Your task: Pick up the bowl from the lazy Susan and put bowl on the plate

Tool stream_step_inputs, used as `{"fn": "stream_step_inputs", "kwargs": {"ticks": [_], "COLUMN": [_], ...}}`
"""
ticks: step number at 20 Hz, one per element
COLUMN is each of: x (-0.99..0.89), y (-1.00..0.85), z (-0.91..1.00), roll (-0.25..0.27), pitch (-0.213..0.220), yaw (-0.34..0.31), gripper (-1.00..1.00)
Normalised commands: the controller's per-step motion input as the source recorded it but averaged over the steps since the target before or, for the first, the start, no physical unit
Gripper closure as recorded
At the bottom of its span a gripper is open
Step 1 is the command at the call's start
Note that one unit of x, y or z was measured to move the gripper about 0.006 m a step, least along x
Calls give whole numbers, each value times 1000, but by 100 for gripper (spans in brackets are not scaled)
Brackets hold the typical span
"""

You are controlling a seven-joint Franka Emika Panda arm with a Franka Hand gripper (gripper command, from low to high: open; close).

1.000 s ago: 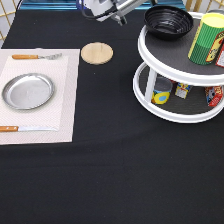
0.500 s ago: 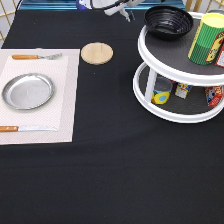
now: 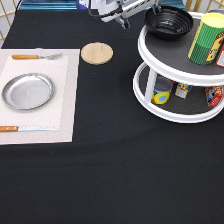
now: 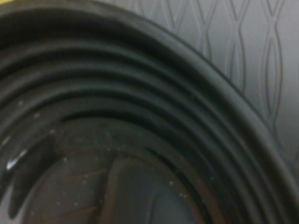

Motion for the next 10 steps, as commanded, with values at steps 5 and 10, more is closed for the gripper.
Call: {"fn": "stream_step_inputs", "kwargs": {"ticks": [5, 10], "x": [0, 11], "y": [313, 73], "z": [90, -5], "roll": [-131, -85], "pitch": [-1, -12], "yaw": [-36, -16], "gripper": [100, 100]}}
